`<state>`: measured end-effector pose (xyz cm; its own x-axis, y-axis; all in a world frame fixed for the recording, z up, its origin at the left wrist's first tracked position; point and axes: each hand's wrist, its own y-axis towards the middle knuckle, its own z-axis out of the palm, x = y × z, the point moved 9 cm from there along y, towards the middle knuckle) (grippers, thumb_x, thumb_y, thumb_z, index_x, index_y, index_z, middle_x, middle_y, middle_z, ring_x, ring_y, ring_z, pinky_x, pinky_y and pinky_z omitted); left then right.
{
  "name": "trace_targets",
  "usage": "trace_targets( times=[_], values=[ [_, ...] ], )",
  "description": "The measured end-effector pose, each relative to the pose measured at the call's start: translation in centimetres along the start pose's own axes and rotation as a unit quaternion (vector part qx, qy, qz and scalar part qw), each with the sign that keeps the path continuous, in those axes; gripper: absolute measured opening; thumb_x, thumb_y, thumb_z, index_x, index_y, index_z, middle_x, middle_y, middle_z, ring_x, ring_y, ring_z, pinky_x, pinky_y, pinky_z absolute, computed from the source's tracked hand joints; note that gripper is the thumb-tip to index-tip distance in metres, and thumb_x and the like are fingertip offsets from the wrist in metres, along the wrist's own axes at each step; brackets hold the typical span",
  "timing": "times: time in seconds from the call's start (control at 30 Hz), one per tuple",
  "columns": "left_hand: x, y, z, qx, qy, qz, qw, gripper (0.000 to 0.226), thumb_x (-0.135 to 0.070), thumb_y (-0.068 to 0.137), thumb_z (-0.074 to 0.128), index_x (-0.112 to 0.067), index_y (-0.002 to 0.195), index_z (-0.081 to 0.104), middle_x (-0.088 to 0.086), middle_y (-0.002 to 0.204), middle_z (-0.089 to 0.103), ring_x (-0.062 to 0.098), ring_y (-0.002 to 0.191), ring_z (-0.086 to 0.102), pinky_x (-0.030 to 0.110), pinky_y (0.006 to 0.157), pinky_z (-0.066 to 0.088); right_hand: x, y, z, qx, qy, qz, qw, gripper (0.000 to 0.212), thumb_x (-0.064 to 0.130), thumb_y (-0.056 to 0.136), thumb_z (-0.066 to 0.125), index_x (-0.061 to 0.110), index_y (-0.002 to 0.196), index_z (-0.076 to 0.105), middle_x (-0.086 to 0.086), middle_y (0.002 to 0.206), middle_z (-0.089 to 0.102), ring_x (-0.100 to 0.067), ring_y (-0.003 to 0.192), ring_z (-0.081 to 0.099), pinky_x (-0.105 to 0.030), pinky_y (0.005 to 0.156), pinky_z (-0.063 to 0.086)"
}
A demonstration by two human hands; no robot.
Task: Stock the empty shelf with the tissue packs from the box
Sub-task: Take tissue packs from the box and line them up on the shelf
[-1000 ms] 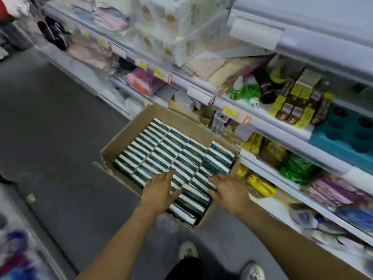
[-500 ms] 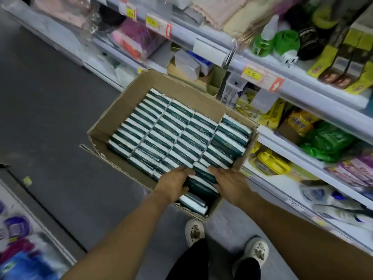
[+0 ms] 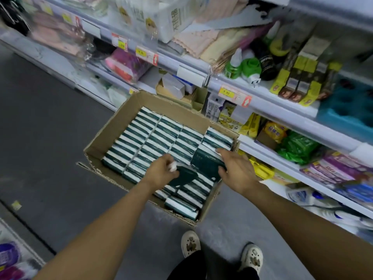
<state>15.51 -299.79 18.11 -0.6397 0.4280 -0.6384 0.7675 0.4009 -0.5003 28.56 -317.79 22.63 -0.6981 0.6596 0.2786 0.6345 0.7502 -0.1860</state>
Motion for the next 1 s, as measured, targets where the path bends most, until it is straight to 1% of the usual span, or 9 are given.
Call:
trace_targets(
  times=[0.1, 0.17, 0.3, 0.43, 0.57, 0.63, 0.73, 0.83, 1.0],
  values=[
    [-4.1, -1.0, -3.2, -0.092, -0.083, 0.002, 0.992, 0.026, -0.019, 0.088, 0.070, -0.021, 0.082, 0.044, 0.001, 0.074, 0.047, 0.023, 0.074, 0.053, 0.031, 0.068, 0.042, -1.7, -1.2, -5.3, -0.058, 0.033, 0.004, 0.998, 0.049, 0.025, 0.093, 0.052, 0.023, 0.140, 0.039, -0.004, 0.126, 0.060, -0.026, 0.113, 0.053, -0.037, 0.090, 0.037],
    [-7.4, -2.5, -4.5, -0.139, -0.139, 0.010, 0.980, 0.020, -0.024, 0.090, 0.069, -0.016, 0.098, 0.053, 0.001, 0.082, 0.053, 0.020, 0.080, 0.054, 0.030, 0.066, 0.042, -3.1, -2.5, -9.1, -0.101, 0.060, 0.003, 0.993, 0.047, 0.024, 0.092, 0.055, 0.023, 0.138, 0.045, -0.003, 0.128, 0.061, -0.026, 0.115, 0.054, -0.039, 0.091, 0.041],
    [-14.6, -5.0, -5.0, -0.156, -0.198, 0.074, 0.965, 0.035, -0.030, 0.091, 0.068, -0.023, 0.123, 0.054, 0.008, 0.106, 0.061, 0.022, 0.094, 0.061, 0.035, 0.078, 0.051, -6.0, -6.3, -16.7, -0.184, 0.104, -0.007, 0.977, 0.041, 0.022, 0.091, 0.059, 0.024, 0.132, 0.053, 0.000, 0.124, 0.062, -0.022, 0.114, 0.054, -0.036, 0.089, 0.045],
    [-22.7, -7.2, -4.4, -0.156, -0.234, 0.149, 0.948, 0.029, -0.025, 0.094, 0.064, -0.034, 0.121, 0.059, 0.008, 0.123, 0.063, 0.028, 0.107, 0.064, 0.044, 0.088, 0.056, -9.5, -10.6, -23.1, -0.224, 0.129, -0.007, 0.966, 0.036, 0.019, 0.094, 0.058, 0.023, 0.129, 0.056, -0.004, 0.114, 0.062, -0.023, 0.109, 0.051, -0.037, 0.086, 0.044],
    [-30.8, -9.7, -2.8, -0.168, -0.251, 0.194, 0.933, 0.017, -0.019, 0.095, 0.062, -0.019, 0.112, 0.061, 0.008, 0.099, 0.065, 0.021, 0.082, 0.066, 0.022, 0.058, 0.052, -13.8, -15.6, -29.7, -0.278, 0.151, -0.019, 0.948, 0.032, 0.018, 0.094, 0.060, 0.022, 0.126, 0.059, -0.004, 0.113, 0.063, -0.022, 0.104, 0.055, -0.037, 0.089, 0.045],
    [-34.7, -11.4, -1.8, -0.178, -0.250, 0.217, 0.927, 0.013, -0.018, 0.095, 0.062, -0.016, 0.108, 0.062, 0.005, 0.087, 0.063, 0.016, 0.072, 0.063, 0.017, 0.050, 0.048, -16.4, -18.3, -32.7, -0.304, 0.169, -0.017, 0.937, 0.031, 0.018, 0.092, 0.063, 0.021, 0.123, 0.061, 0.000, 0.118, 0.063, -0.020, 0.104, 0.057, -0.039, 0.092, 0.047],
    [-39.7, -13.3, 0.5, -0.170, -0.254, 0.250, 0.919, 0.005, -0.021, 0.094, 0.063, -0.022, 0.100, 0.064, 0.006, 0.094, 0.069, 0.020, 0.080, 0.068, 0.026, 0.058, 0.053, -20.4, -22.2, -36.5, -0.326, 0.183, -0.014, 0.927, 0.029, 0.016, 0.091, 0.065, 0.020, 0.120, 0.064, 0.004, 0.115, 0.064, -0.021, 0.094, 0.062, -0.040, 0.090, 0.050],
    [-44.9, -14.8, 3.4, -0.154, -0.277, 0.271, 0.909, 0.001, -0.021, 0.095, 0.063, -0.022, 0.096, 0.064, 0.005, 0.093, 0.070, 0.019, 0.082, 0.068, 0.028, 0.062, 0.053, -24.5, -26.2, -40.2, -0.360, 0.183, -0.020, 0.915, 0.026, 0.013, 0.091, 0.065, 0.021, 0.115, 0.066, 0.006, 0.114, 0.064, -0.015, 0.104, 0.060, -0.038, 0.092, 0.051],
    [-54.1, -17.2, 8.7, -0.125, -0.325, 0.311, 0.884, 0.003, -0.020, 0.094, 0.064, -0.018, 0.095, 0.066, -0.007, 0.075, 0.071, 0.006, 0.069, 0.067, 0.019, 0.056, 0.050, -31.5, -33.4, -45.8, -0.423, 0.180, -0.008, 0.888, 0.028, 0.008, 0.090, 0.064, 0.031, 0.106, 0.063, 0.020, 0.104, 0.061, 0.006, 0.091, 0.056, -0.015, 0.071, 0.049]
  ],
)
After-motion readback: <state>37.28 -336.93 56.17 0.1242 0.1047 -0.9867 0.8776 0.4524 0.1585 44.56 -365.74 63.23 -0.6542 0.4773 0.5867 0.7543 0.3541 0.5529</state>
